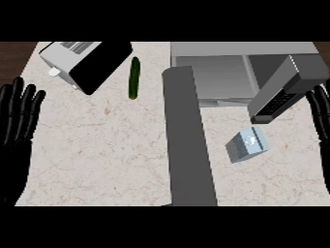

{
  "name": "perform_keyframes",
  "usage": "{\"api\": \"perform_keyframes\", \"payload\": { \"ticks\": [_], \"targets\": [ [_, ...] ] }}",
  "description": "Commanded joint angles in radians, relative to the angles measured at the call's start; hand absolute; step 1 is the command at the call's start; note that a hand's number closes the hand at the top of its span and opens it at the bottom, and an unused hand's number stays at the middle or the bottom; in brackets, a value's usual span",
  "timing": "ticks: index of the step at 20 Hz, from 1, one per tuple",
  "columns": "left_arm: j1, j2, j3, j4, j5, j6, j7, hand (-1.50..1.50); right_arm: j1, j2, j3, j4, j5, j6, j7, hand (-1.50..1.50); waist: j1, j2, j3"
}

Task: Pick up the milk, place it into the microwave and close the microwave

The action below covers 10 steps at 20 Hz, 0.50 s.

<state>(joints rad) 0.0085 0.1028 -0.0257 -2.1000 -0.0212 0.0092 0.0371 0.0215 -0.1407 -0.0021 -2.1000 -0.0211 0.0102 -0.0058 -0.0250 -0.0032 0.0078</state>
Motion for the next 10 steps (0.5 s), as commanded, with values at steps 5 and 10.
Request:
{"api": "perform_keyframes", "payload": {
  "ticks": [5, 10],
  "targets": [
    [-0.094, 0.051, 0.096, 0.079, 0.081, -0.066, 0.010, -1.50, -0.031, 0.040, 0.060, -0.138, 0.167, -0.103, 0.173, -1.50, 0.022, 0.003, -0.008],
    [0.170, -0.020, 0.094, -0.041, 0.297, -0.148, -0.023, -1.50, 0.015, 0.077, 0.107, -0.149, 0.087, -0.067, 0.175, -1.50, 0.033, 0.000, -0.008]
  ]
}}
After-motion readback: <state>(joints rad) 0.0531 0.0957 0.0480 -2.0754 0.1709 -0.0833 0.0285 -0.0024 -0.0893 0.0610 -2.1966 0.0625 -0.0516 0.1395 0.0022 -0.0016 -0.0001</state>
